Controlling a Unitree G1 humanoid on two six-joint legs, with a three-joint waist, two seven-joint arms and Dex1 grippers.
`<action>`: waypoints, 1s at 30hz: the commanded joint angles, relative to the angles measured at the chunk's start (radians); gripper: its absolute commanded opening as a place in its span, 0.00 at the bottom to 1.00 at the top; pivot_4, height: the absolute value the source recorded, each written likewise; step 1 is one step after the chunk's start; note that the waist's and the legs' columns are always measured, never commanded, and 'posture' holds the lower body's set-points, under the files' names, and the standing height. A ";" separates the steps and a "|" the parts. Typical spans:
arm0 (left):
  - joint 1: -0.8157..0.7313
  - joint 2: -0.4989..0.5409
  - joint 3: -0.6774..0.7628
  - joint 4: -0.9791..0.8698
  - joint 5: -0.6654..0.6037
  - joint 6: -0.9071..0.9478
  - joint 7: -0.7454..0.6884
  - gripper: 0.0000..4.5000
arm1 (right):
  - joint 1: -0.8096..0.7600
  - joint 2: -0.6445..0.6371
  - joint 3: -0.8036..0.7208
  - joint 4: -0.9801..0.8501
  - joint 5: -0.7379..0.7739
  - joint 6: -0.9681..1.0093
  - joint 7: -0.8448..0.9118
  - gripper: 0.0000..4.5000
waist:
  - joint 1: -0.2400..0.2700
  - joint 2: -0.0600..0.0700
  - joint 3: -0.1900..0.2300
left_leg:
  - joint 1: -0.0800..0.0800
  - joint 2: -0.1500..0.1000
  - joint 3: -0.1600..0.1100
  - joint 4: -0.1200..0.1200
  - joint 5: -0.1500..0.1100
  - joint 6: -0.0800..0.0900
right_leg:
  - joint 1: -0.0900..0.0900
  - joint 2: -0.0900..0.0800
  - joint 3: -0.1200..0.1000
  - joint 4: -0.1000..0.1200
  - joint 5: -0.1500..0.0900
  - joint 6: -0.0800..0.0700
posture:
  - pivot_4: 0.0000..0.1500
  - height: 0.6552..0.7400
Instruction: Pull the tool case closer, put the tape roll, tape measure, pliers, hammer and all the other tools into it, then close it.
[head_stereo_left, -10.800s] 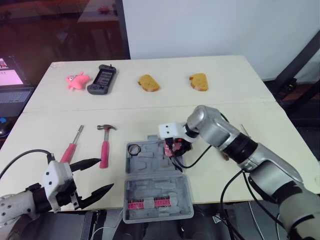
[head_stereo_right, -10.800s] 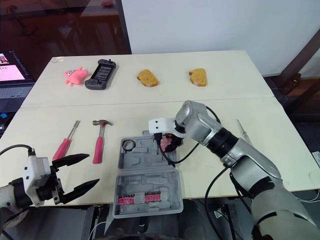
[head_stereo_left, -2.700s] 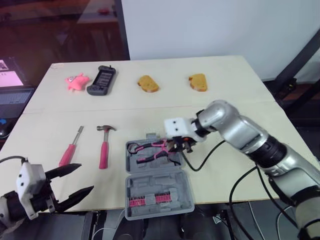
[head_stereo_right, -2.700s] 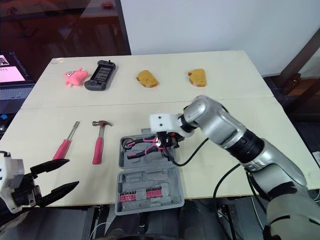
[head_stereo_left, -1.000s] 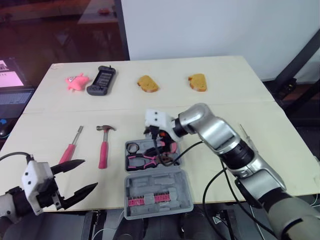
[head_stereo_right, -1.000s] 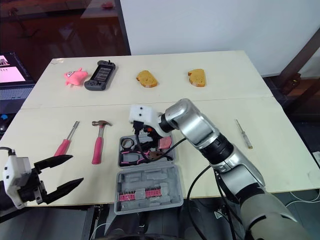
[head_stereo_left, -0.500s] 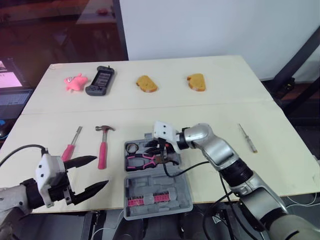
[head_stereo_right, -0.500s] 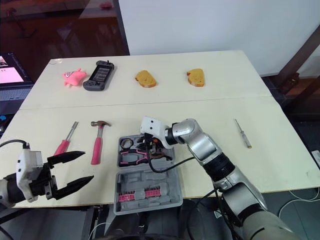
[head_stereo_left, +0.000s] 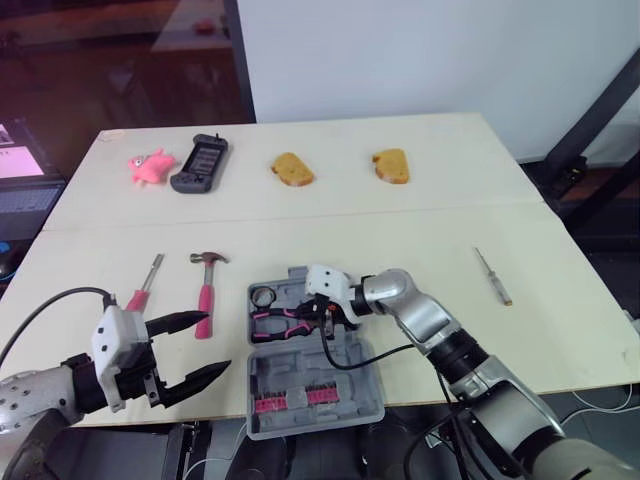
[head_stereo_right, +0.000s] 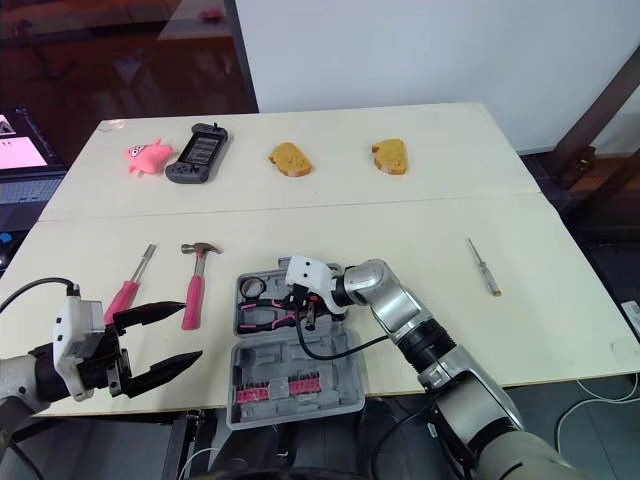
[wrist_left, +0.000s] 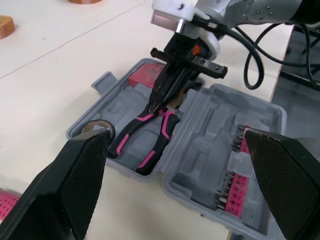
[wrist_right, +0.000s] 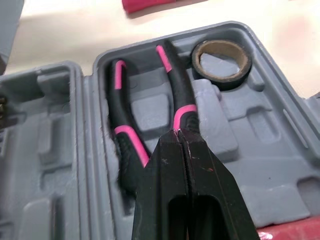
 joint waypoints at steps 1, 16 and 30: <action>0.004 0.008 0.021 -0.010 0.000 -0.014 0.001 1.00 | -0.008 0.012 -0.029 0.070 -0.007 0.034 -0.028 0.01 | 0.000 0.000 -0.001 | 0.002 0.000 0.000 0.000 0.000 0.000 | 0.002 0.000 0.000 0.000 -0.001 -0.001 | 1.00 1.00; 0.018 0.013 0.025 0.011 0.020 -0.027 -0.013 1.00 | 0.018 0.022 0.083 0.229 -0.105 0.026 -0.002 0.01 | 0.005 -0.001 -0.023 | 0.004 0.000 -0.001 -0.004 0.000 0.000 | 0.000 0.000 0.000 -0.002 -0.002 -0.002 | 1.00 1.00; -0.038 0.036 -0.009 0.081 0.102 -0.011 0.057 1.00 | -0.013 0.056 -0.134 0.039 0.079 -0.197 -0.002 0.01 | 0.004 -0.001 -0.026 | 0.003 0.000 -0.002 -0.005 0.000 0.000 | 0.000 0.000 0.000 0.000 -0.004 -0.004 | 1.00 1.00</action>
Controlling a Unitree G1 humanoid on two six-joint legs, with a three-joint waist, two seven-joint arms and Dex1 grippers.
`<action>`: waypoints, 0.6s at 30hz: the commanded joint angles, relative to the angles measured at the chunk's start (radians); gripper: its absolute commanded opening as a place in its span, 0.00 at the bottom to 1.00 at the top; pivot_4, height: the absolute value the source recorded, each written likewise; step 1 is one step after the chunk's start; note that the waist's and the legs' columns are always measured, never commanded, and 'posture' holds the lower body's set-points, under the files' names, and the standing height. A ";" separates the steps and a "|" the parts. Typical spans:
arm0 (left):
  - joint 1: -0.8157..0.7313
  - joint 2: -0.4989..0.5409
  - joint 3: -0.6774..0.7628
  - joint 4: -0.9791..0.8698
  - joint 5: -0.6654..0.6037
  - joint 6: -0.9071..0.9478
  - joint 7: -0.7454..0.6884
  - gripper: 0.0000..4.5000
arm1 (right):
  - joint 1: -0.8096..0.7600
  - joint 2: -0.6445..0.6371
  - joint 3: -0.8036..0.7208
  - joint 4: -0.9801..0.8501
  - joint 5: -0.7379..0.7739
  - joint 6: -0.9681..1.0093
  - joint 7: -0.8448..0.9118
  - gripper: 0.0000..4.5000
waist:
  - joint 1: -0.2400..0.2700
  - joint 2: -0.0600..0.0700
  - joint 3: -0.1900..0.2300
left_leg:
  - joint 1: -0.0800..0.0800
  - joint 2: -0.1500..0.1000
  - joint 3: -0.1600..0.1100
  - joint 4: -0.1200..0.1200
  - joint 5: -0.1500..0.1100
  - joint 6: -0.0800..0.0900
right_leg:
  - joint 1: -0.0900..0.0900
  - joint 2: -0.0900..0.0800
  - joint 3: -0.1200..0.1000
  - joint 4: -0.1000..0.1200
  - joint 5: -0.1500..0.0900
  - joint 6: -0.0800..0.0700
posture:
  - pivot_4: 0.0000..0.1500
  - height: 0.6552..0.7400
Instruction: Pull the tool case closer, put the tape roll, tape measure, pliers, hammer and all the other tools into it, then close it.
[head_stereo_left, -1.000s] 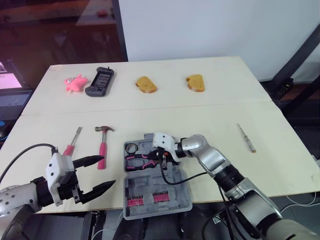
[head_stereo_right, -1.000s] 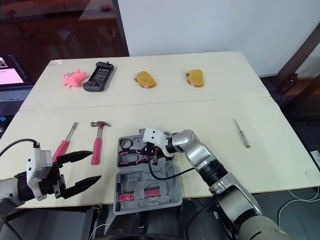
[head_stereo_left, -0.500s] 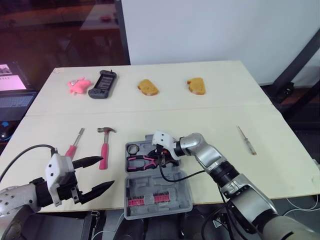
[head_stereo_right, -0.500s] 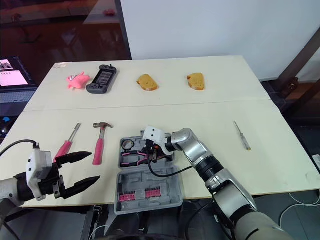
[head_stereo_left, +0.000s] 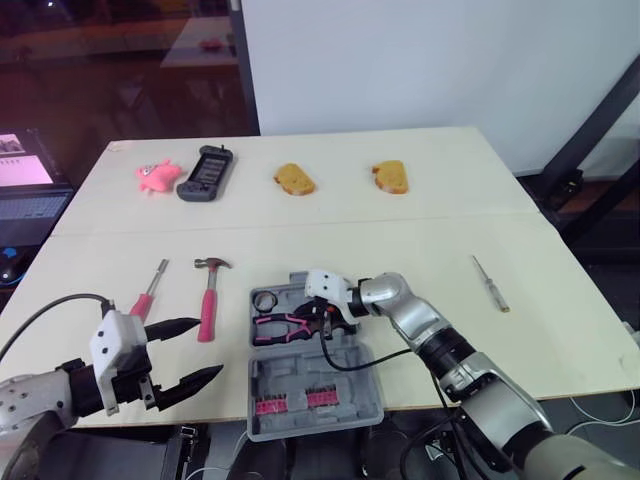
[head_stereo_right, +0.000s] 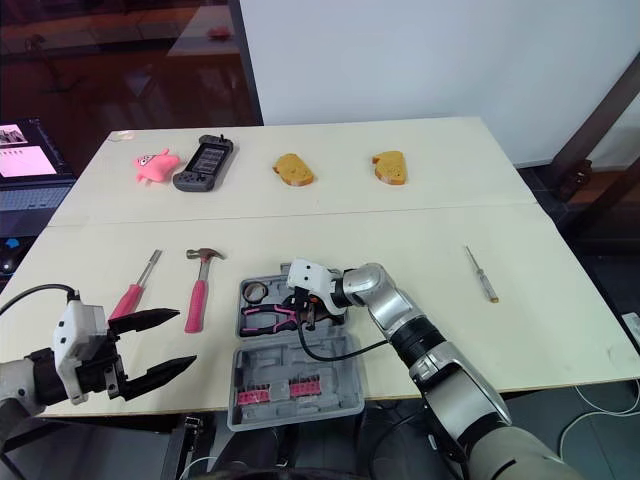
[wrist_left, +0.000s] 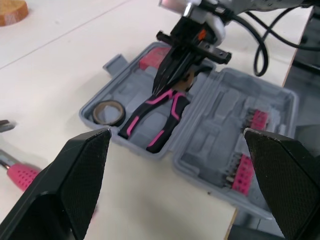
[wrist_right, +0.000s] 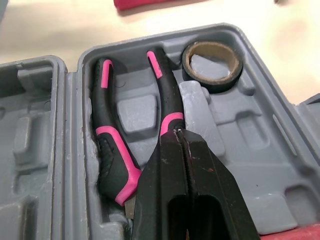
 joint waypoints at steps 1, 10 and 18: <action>-0.043 0.004 0.005 0.029 0.059 -0.028 0.054 1.00 | -0.012 0.001 -0.119 -0.175 0.102 -0.007 -0.004 0.01 | 0.001 0.002 0.005 | -0.002 0.000 0.000 0.000 0.000 0.000 | -0.002 0.000 0.000 0.000 0.000 0.000 | 1.00 1.00; -0.078 0.141 0.015 0.151 0.056 0.073 -0.048 1.00 | -0.008 -0.274 -0.280 -0.484 0.286 0.177 0.178 0.01 | 0.005 0.002 0.010 | -0.004 0.000 0.000 -0.001 0.000 0.000 | -0.004 -0.001 -0.001 -0.001 0.000 0.001 | 1.00 1.00; -0.088 0.168 -0.025 0.210 0.072 -0.022 -0.194 0.81 | 0.121 -0.605 -0.235 -0.453 0.161 0.054 0.346 0.00 | 0.003 0.002 0.020 | -0.011 -0.001 0.002 -0.001 0.000 0.000 | -0.009 -0.004 -0.001 -0.003 -0.001 0.001 | 1.00 1.00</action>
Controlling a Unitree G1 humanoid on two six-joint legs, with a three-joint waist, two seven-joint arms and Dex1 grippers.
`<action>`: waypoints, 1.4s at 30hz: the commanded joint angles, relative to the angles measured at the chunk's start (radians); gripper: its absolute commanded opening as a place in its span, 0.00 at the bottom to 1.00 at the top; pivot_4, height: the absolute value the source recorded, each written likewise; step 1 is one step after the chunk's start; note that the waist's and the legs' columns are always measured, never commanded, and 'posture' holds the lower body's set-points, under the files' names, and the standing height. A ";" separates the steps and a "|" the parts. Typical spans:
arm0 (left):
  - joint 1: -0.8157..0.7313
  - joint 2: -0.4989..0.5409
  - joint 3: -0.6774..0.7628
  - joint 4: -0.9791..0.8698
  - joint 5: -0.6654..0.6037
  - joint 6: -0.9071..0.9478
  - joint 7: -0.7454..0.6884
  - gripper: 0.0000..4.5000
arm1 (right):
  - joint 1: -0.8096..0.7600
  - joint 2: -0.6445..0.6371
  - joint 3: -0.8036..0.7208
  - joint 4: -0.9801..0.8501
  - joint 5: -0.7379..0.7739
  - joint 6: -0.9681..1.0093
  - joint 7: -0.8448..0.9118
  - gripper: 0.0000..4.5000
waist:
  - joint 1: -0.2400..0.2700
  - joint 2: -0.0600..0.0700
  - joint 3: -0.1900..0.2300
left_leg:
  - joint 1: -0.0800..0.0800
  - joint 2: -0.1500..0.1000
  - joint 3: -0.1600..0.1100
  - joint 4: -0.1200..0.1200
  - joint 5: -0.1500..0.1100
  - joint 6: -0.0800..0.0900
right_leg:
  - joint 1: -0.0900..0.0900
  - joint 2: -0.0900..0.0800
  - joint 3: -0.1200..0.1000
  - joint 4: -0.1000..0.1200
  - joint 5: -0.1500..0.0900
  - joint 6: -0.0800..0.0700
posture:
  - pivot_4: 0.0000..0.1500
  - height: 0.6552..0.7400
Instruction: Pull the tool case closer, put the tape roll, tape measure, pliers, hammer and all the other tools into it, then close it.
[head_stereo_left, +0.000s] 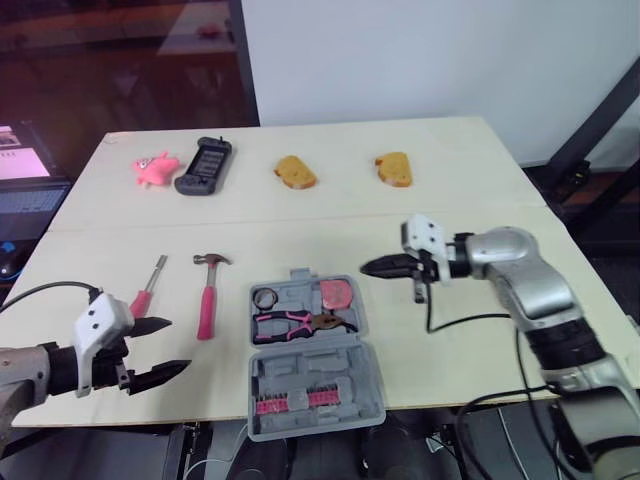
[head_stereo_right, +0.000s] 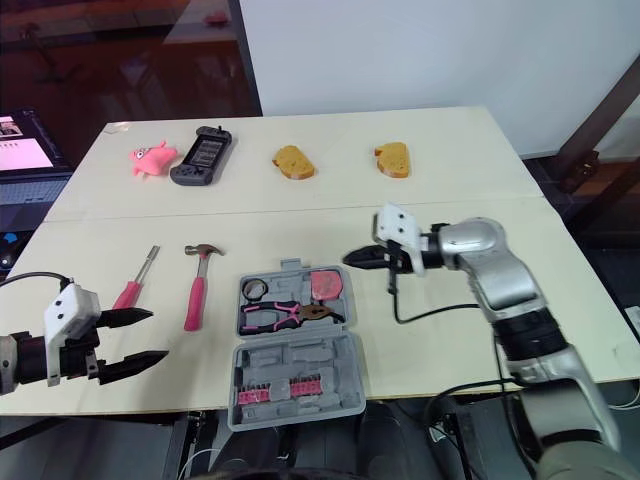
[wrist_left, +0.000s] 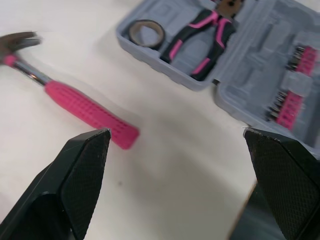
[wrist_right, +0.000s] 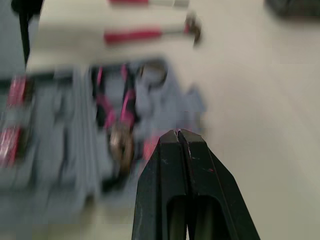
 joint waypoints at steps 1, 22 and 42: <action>-0.019 -0.006 -0.044 0.018 0.027 -0.107 -0.063 0.70 | 0.043 -0.054 0.027 0.008 -0.068 -0.084 0.032 0.00 | -0.002 0.000 0.000 | -0.002 0.000 0.000 0.000 0.000 0.000 | -0.002 0.000 0.000 0.000 0.000 0.000 | 1.00 1.00; -0.223 -0.191 -0.396 0.217 0.266 -0.273 0.078 0.01 | 0.108 0.107 0.158 0.190 -0.249 -0.300 -0.077 0.00 | -0.001 -0.001 0.001 | -0.005 0.000 -0.001 0.003 0.000 0.000 | -0.005 0.001 0.000 0.003 0.003 0.004 | 1.00 1.00; -0.342 -0.318 -0.529 0.283 0.295 -0.221 0.134 0.01 | 0.103 0.197 0.185 0.137 -0.247 -0.245 -0.079 0.00 | 0.003 -0.001 0.000 | -0.002 -0.001 -0.002 0.004 0.001 0.000 | -0.001 0.002 -0.001 0.004 0.004 0.005 | 1.00 1.00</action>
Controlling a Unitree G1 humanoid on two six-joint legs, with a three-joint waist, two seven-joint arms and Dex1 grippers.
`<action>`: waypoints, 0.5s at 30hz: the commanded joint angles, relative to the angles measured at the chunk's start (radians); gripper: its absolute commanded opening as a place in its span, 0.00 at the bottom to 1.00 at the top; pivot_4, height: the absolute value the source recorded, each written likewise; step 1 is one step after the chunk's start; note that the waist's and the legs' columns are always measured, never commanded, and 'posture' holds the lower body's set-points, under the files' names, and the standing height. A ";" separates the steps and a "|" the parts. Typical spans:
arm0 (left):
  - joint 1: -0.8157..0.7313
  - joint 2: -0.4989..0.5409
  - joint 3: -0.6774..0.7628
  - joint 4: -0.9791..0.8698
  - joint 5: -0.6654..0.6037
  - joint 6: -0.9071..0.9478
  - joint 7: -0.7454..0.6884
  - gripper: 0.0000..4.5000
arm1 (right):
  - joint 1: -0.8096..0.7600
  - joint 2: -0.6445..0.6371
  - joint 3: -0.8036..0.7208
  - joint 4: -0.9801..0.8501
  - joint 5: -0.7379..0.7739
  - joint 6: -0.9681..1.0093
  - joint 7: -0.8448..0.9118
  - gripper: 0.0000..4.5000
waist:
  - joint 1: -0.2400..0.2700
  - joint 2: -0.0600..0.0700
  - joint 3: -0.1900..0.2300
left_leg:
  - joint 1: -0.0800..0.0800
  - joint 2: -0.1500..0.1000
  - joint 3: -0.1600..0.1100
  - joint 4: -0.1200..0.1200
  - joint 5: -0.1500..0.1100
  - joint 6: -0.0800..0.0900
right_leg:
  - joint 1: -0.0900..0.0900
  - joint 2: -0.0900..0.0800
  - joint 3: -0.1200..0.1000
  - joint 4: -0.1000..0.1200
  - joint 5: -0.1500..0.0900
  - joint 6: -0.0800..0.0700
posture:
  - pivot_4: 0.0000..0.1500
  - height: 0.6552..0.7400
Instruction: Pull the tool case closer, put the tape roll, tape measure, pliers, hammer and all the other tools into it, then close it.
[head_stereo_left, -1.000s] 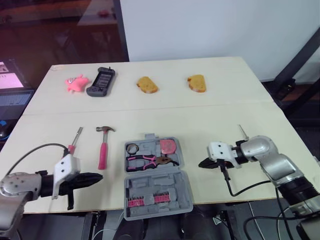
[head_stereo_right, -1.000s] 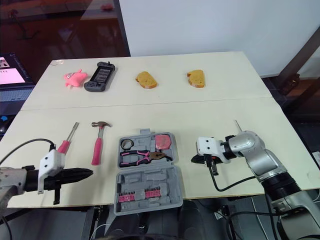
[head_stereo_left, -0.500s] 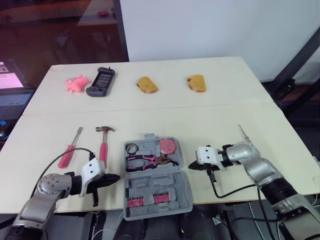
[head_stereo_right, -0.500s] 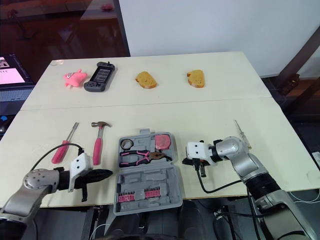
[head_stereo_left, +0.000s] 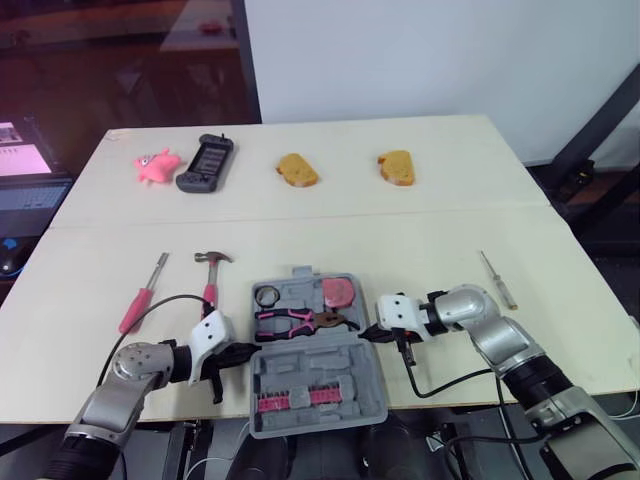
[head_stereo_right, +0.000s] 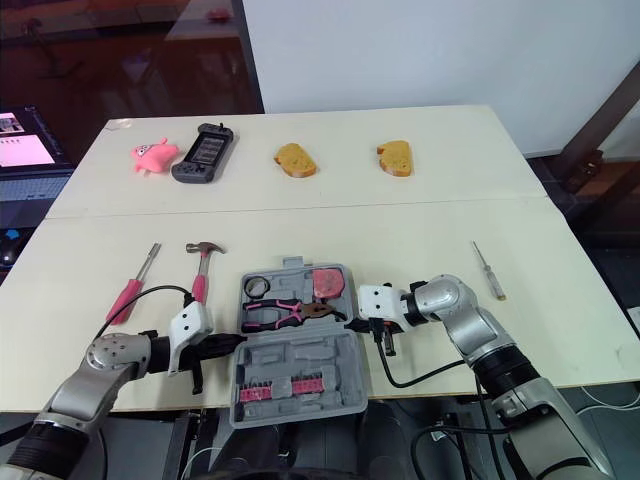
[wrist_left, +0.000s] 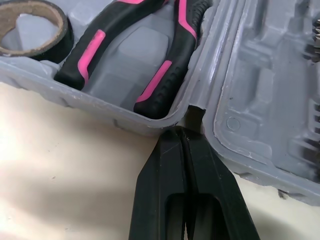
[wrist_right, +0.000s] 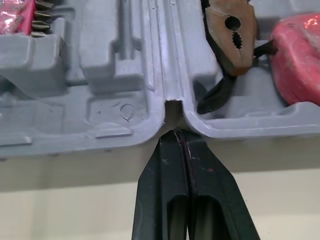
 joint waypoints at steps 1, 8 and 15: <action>-0.012 -0.015 -0.018 -0.034 -0.019 0.014 -0.008 0.01 | -0.001 0.017 0.001 -0.060 0.013 0.006 -0.003 0.00 | 0.000 0.000 0.000 | 0.001 0.000 0.000 0.000 0.000 0.000 | 0.001 0.000 0.000 0.000 0.000 0.000 | 1.00 1.00; -0.023 -0.023 0.001 -0.056 -0.038 0.050 0.000 0.01 | 0.009 0.016 0.000 -0.098 0.015 0.039 -0.009 0.00 | 0.000 0.000 0.000 | 0.002 0.000 0.000 0.000 0.000 0.000 | 0.002 0.000 0.000 0.000 0.000 0.000 | 1.00 1.00; -0.040 -0.026 0.009 -0.082 -0.051 0.097 0.015 0.01 | 0.001 0.024 -0.008 -0.123 0.015 0.103 -0.028 0.00 | -0.001 0.000 0.000 | 0.002 0.000 0.000 0.000 0.000 0.000 | 0.002 0.000 0.000 0.000 0.000 0.000 | 1.00 1.00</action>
